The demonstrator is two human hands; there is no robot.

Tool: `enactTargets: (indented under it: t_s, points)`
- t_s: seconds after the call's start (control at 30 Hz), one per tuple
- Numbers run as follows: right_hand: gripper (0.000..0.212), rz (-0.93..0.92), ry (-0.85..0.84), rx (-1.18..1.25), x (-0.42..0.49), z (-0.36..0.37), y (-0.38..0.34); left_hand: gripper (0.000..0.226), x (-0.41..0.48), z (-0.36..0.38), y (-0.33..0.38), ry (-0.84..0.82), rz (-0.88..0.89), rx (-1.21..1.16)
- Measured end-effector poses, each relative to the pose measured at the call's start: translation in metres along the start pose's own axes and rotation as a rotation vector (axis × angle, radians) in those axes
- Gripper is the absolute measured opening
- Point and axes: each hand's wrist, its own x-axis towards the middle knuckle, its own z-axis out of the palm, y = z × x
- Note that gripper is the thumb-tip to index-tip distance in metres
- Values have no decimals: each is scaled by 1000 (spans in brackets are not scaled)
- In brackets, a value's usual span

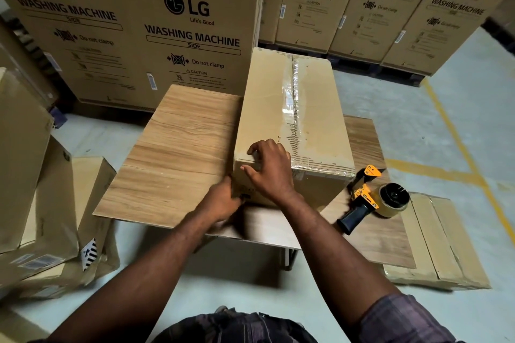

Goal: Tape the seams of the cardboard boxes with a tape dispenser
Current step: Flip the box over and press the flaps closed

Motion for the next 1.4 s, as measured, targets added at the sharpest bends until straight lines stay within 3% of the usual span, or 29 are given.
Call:
enactTargets:
  t_s: [0.1,0.17,0.3,0.37,0.47,0.7,0.83,0.93,1.0,1.1,1.17,1.4]
  points:
    - [43,-36,30,-26,-5,1,-6,78,-3,-13,15,248,227,-83]
    - [52,-97,85,-105,-11,6,-9,81,-1,-22,30,380,419,14]
    - [74,15,-62,-308,-31,21,-4,85,5,-27,41,269,612,470]
    - [79,108,-48,-368,-43,25,5,86,10,-27,34,242,654,625]
    - [84,259,43,-345,-56,21,19,89,11,-22,32,288,646,610]
    - [81,93,-51,-171,-56,-7,48,86,-4,8,40,409,523,602]
    - [69,-41,-78,42,-47,-30,83,88,-30,31,56,461,432,621]
    - [54,-6,-74,209,-35,-50,100,86,-51,54,74,469,410,642]
    - [50,27,-98,185,-35,-59,97,79,-63,70,87,499,421,530]
    - [63,55,-166,80,-55,-63,77,68,-78,82,100,563,439,92]
    - [79,48,-237,29,-72,-65,70,63,-85,85,106,619,442,-72]
    - [100,-54,-325,-69,-81,-73,84,57,-85,89,103,571,493,74]
